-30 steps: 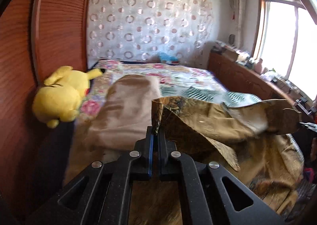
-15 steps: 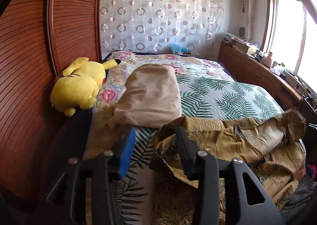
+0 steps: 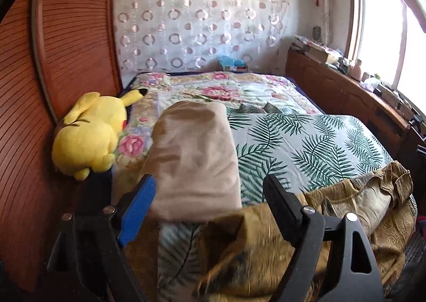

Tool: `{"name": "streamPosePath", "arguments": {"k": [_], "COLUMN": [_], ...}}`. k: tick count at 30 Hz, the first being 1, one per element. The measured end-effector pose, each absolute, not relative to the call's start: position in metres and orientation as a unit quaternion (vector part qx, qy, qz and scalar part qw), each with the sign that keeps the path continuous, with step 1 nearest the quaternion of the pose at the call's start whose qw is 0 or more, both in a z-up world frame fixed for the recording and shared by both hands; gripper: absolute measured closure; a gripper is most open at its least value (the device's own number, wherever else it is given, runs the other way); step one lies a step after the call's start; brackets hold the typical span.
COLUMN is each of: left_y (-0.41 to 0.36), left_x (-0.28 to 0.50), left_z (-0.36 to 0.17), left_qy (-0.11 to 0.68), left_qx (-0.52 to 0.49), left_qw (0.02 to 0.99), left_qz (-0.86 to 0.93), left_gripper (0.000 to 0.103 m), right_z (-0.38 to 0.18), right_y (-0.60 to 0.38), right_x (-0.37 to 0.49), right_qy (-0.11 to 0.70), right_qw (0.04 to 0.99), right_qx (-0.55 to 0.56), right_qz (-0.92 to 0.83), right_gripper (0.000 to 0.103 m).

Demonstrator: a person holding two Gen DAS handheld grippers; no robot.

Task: Fold small clothes
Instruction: 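Lift and fold the shirt over with both grippers, then open them, then pinch the golden shirt's edge with both grippers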

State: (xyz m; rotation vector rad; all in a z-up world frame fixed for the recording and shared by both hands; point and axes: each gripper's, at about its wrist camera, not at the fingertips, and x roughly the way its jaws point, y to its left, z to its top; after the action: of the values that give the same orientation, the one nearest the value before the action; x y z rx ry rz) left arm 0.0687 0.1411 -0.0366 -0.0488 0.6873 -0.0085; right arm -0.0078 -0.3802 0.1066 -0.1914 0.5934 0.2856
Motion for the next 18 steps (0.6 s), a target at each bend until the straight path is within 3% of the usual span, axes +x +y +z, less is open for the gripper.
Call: {"name": "streamPosePath", "arguments": {"k": [9,15,18], "left_y": [0.132,0.131,0.132], "left_x": [0.089,0.076,0.074], "left_z": [-0.089,-0.113,-0.118], "left_qy": [0.412,0.438,0.442], "left_qx": [-0.019,-0.016,-0.025], "left_qw": [0.911,0.898,0.896], "left_qz": [-0.02,-0.017,-0.018], "left_gripper": [0.02,0.02,0.02], "right_z": [0.06,0.06,0.066], "right_y": [-0.372,-0.363,-0.362], "right_x": [0.044,0.046,0.044], "right_qy": [0.341,0.357,0.357], "right_qw": [0.925,0.914,0.911], "right_qx": [-0.056,-0.058,-0.04], "right_qz": [0.16,0.185,0.2], "right_gripper": [0.055,0.055,0.045]}}
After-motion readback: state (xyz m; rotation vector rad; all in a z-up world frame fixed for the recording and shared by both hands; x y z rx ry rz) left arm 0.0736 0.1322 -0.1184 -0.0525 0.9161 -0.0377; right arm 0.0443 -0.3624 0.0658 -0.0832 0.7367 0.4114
